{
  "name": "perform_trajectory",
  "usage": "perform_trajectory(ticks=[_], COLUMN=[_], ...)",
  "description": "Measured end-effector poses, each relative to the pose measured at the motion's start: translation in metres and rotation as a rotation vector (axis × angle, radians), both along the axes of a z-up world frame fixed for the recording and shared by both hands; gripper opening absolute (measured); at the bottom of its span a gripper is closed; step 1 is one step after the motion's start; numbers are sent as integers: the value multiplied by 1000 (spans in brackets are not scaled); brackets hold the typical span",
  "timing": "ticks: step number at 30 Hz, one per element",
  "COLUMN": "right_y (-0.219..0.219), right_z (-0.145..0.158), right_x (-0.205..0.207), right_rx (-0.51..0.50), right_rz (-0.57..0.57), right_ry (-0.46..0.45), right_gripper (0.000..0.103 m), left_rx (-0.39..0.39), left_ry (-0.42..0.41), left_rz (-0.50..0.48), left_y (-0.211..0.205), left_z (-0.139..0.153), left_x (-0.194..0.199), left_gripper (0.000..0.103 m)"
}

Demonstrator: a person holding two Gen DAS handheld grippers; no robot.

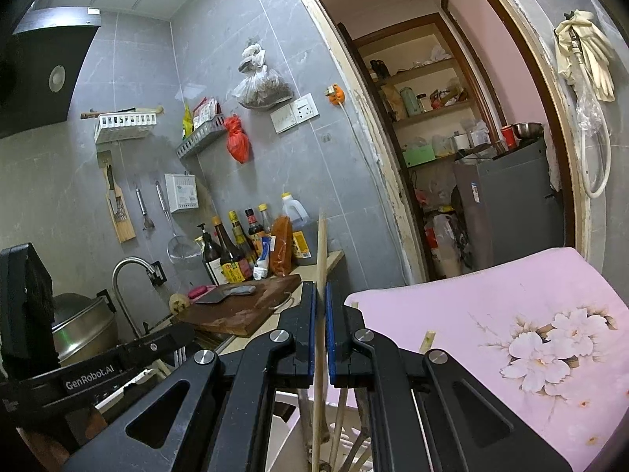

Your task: Organize utensils

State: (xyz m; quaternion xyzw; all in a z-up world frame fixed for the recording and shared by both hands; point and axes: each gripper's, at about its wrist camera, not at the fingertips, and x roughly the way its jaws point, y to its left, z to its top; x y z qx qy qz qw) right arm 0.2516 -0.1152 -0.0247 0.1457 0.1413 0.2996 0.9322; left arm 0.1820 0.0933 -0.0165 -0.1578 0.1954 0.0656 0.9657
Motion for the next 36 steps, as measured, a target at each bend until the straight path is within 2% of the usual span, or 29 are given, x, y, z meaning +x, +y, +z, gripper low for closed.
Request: perform_trajectory(ticks=[9,13,17,18,21,29,32,34,36], right_y=[-3,-8,-15,-17,-20,-33,-39,-40,-44], right_z=[-1,-2,-2,-2,0,9,14,18,20], right_x=[-1,-3,-5,-6,-8,-14,-18,-19,-22], right_rx=[-2,-10,-21,-25,-33,-72,-87,-98,-111], right_rz=[-9,-20,-31,-35,-53,-100,-131,-157,-182], right_ry=[2,10,20,24,37,55,67,74,86], right_gripper=[5,5,6,7,28,30,42,57,64], left_rx=[6,10,11,12,23,49,58,62,65], left_ry=[6,19,26,26,36,52,62,68,83], left_rz=[-3,0,10,12,11,-3,-9,-10,-12], left_y=[-2,-4,-4,-5,-6,-12,-13,-13,-12], left_z=[4,4,5,6,8,15,18,20,22], left_x=[0,0,-3,-3,-2,-3,-4,-4,-5], left_gripper=[24,30,43,44,45,59,65,72,86])
